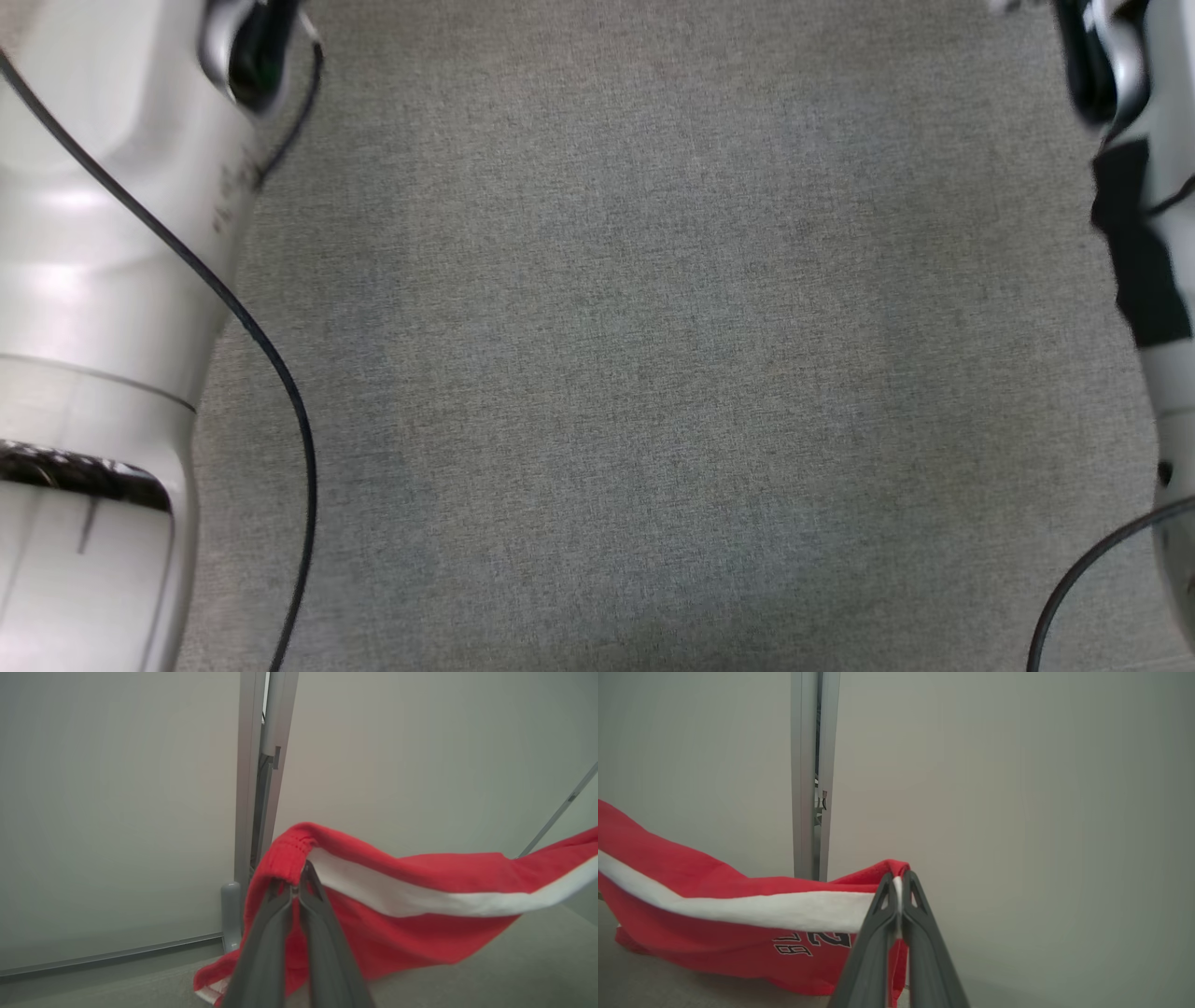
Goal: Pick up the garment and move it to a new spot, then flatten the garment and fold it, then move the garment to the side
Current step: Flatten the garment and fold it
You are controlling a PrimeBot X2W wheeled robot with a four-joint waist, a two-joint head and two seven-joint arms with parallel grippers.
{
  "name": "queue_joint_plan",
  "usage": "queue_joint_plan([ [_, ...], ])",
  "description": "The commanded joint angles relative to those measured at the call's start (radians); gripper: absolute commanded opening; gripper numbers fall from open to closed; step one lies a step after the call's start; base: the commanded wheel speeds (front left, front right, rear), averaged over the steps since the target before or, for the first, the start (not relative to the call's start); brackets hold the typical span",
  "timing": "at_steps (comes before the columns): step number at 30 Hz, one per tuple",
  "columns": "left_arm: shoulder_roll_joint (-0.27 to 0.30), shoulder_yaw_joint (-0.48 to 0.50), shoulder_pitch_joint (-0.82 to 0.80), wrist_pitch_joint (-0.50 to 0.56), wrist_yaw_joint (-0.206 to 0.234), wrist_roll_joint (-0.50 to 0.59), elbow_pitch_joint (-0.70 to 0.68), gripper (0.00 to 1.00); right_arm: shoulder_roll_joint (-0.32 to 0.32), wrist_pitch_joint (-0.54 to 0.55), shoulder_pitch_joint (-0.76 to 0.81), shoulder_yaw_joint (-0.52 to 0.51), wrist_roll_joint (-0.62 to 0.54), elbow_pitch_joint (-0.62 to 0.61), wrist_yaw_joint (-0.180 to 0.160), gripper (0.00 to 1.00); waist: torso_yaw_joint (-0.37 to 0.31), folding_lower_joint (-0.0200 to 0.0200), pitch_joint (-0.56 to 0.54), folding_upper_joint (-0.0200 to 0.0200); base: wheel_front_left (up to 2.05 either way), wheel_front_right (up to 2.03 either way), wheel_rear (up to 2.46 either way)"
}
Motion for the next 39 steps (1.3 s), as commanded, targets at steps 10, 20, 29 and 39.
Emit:
queue_joint_plan([
  [10, -0.002, -0.078, 0.187, -0.024, -0.008, -0.055, 0.064, 0.0, -0.028, -0.005, 0.237, 0.048, 0.065, 0.038, 0.0, 0.0, 0.02, 0.0, -0.111, 0.0, 0.0, 0.0, 0.0],
  [20, 0.022, -0.22, 0.347, 0.04, -0.008, -0.074, 0.077, 0.0, -0.06, -0.004, 0.369, 0.142, 0.093, 0.085, 0.0, 0.0, 0.033, 0.0, -0.205, 0.0, 0.0, 0.0, 0.0],
  [29, 0.045, -0.382, 0.453, 0.061, -0.008, -0.017, 0.108, 0.0, -0.083, -0.003, 0.429, 0.248, 0.147, 0.189, 0.0, 0.0, 0.025, 0.0, -0.287, 0.0, 0.0, 0.0, 0.0],
  [39, 0.058, -0.472, 0.515, 0.095, -0.007, -0.018, 0.128, 0.0, -0.116, 0.047, 0.456, 0.432, 0.285, 0.273, 0.0, 0.0, 0.022, 0.0, -0.367, 0.0, 0.0, 0.0, 0.0],
])
